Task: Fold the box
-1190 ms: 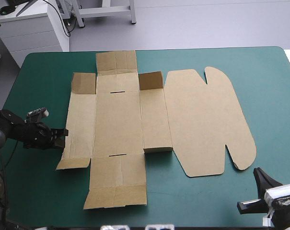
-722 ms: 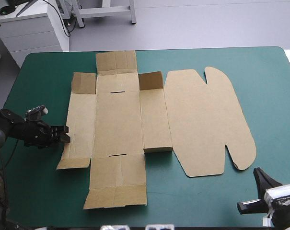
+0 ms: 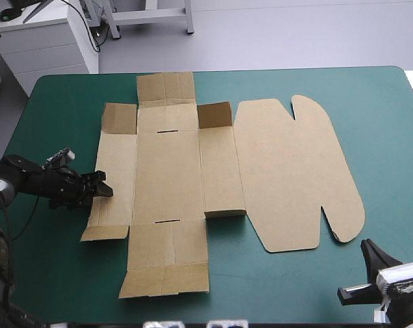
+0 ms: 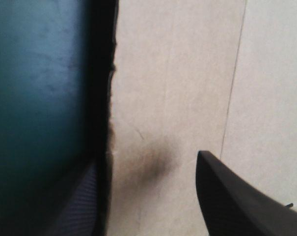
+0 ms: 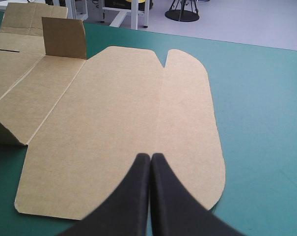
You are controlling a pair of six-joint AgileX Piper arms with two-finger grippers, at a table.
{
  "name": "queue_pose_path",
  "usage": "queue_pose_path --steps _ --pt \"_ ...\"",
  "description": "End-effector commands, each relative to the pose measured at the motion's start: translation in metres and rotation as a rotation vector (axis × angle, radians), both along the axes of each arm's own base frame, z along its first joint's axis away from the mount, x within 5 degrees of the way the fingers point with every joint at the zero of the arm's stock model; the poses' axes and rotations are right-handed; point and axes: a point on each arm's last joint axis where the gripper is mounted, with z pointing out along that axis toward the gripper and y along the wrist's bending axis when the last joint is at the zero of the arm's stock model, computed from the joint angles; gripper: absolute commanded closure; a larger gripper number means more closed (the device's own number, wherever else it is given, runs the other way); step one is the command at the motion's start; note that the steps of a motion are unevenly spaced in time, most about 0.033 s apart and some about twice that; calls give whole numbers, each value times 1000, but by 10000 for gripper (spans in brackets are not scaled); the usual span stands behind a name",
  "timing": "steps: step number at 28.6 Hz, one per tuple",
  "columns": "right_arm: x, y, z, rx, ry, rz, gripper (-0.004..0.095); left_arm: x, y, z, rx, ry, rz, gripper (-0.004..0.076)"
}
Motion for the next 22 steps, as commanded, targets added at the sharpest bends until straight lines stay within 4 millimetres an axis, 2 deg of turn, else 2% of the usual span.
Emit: queue_pose_path --steps 1,3,4,6,8,9,22 --pt "-6 -1 15 9 -120 -18 922 4 -6 13 -36 -40 7 311" --pt "-6 -1 15 9 -120 -18 922 4 -6 12 -31 -37 1 364" --pt "-6 -1 15 9 -120 -18 922 4 -6 12 -29 -38 2 415" --pt "-6 -1 15 9 -120 -18 922 4 -6 12 -26 -38 -1 538" --pt "-6 -1 15 9 -120 -18 922 3 -5 12 -13 -42 -14 703" --pt "-6 -1 15 9 -120 -18 922 3 -5 12 -10 -48 -28 728" --pt "-6 -1 15 9 -120 -18 922 4 -5 12 3 -61 -34 728"
